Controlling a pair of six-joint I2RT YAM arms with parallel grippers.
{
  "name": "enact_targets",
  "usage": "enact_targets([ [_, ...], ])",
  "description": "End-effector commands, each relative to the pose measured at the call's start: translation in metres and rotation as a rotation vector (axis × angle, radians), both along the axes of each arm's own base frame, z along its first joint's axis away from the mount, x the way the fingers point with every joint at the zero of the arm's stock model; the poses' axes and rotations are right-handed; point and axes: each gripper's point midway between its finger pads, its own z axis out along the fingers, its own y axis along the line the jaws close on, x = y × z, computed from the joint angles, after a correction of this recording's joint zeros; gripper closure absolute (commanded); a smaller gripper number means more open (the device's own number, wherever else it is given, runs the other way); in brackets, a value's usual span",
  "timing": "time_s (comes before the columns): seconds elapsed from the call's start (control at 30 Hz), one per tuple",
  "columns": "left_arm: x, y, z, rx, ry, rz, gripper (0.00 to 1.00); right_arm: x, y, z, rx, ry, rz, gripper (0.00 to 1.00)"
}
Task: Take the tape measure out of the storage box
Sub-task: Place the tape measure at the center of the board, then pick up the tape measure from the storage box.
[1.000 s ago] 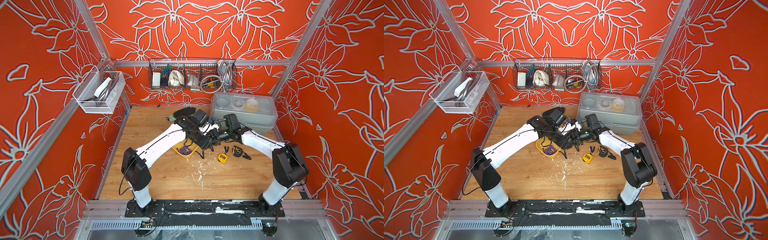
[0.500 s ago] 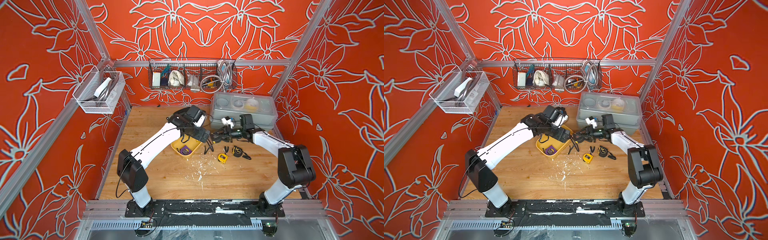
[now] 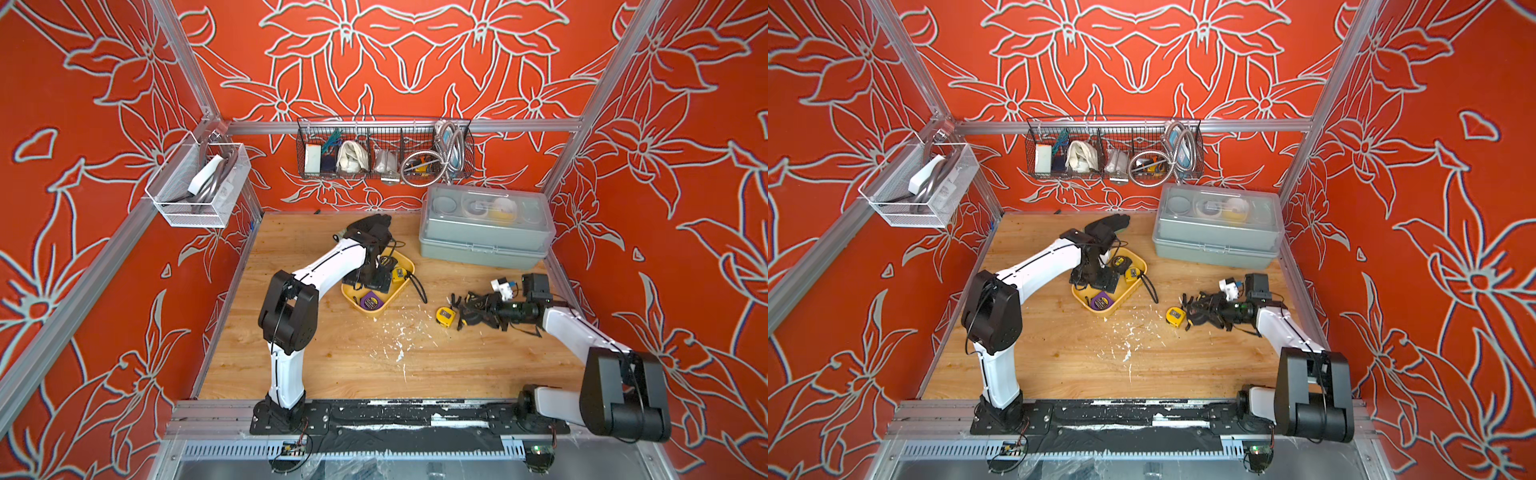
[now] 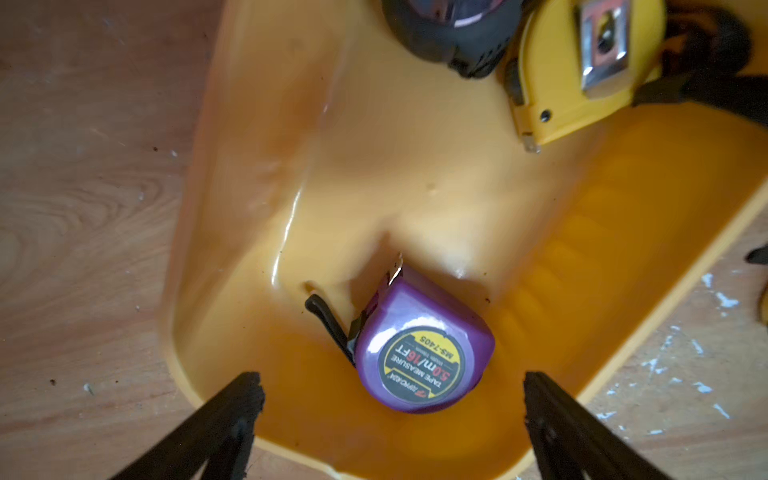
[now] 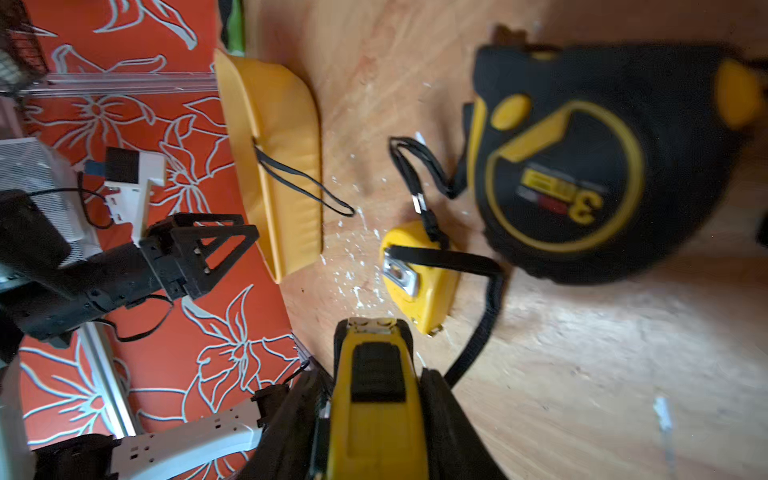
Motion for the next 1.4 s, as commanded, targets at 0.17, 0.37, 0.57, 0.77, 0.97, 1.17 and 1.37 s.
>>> enact_targets([
  [0.17,-0.013,0.008,-0.025,0.048,0.126,0.024,0.00,-0.025,-0.017,-0.050,-0.146,0.063,-0.004,0.70],
  [0.37,-0.017,0.008,-0.035,0.059,0.163,0.020,0.00,-0.017,-0.022,-0.058,-0.193,0.038,0.022,0.55],
  [0.57,-0.021,0.007,-0.047,0.061,0.207,0.020,0.00,-0.007,-0.038,-0.035,-0.325,-0.053,0.033,0.11],
  [0.77,-0.025,0.004,-0.054,0.053,0.241,0.023,0.00,0.008,-0.049,0.003,-0.405,-0.165,0.014,0.00],
  [0.97,-0.024,0.013,-0.064,0.107,0.251,0.035,0.01,0.018,-0.050,0.038,-0.423,-0.269,0.006,0.00],
  [1.17,-0.016,0.005,-0.067,0.090,0.258,0.050,0.17,0.018,-0.047,0.040,-0.408,-0.275,0.015,0.00],
  [1.37,-0.025,0.005,-0.070,0.084,0.289,0.064,0.20,0.015,-0.046,0.040,-0.404,-0.282,0.020,0.00],
])
